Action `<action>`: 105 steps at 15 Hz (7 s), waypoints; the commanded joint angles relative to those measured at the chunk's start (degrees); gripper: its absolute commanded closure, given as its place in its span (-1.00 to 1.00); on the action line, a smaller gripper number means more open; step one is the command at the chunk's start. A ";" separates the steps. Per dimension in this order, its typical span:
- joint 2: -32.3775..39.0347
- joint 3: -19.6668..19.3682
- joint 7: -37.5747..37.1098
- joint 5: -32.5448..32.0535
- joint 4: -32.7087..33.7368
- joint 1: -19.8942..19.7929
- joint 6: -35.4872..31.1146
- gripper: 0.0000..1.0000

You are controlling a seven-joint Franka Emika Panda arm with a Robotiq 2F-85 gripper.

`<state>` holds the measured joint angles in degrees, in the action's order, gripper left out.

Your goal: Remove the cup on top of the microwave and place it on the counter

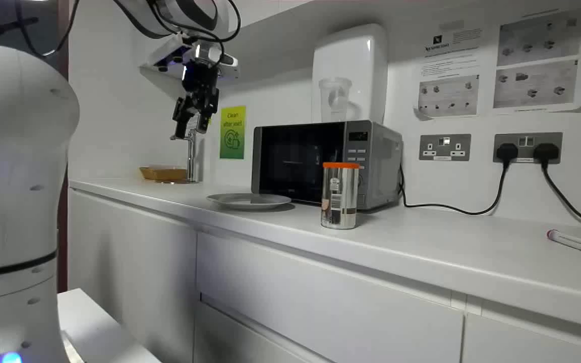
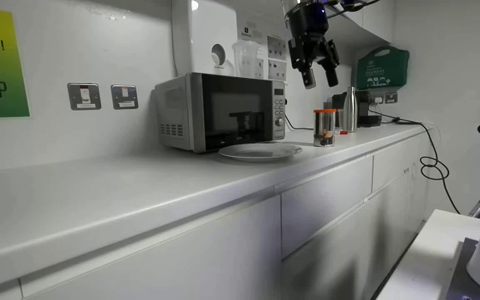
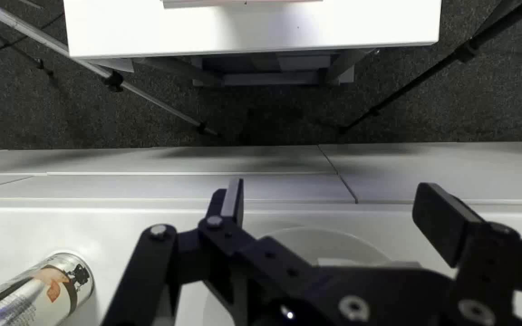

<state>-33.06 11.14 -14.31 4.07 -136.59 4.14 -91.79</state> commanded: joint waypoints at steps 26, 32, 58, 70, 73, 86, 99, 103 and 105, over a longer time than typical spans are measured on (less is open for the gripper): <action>15.82 -2.05 1.18 -22.79 18.26 -6.56 -33.81 -1.00; 22.93 -2.47 1.60 -27.97 29.46 -5.69 -32.84 -1.00; 37.60 -5.72 7.93 -30.85 52.95 -2.37 -22.10 -1.00; 39.91 -7.43 9.15 -27.85 53.44 -1.73 -21.30 -0.06; 39.85 -7.71 9.22 -27.69 53.38 -1.75 -20.96 0.44; 39.10 -8.43 9.10 -28.28 55.34 -1.90 -17.70 0.98; 28.05 -10.21 5.03 -18.28 51.35 -3.71 8.62 0.98; 23.64 -11.34 1.26 -15.32 42.05 -4.30 3.00 0.98; 21.91 -11.52 -1.07 -14.41 36.78 -4.53 -1.56 0.98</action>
<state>-6.83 -0.22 -12.16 -12.44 -91.14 0.38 -87.25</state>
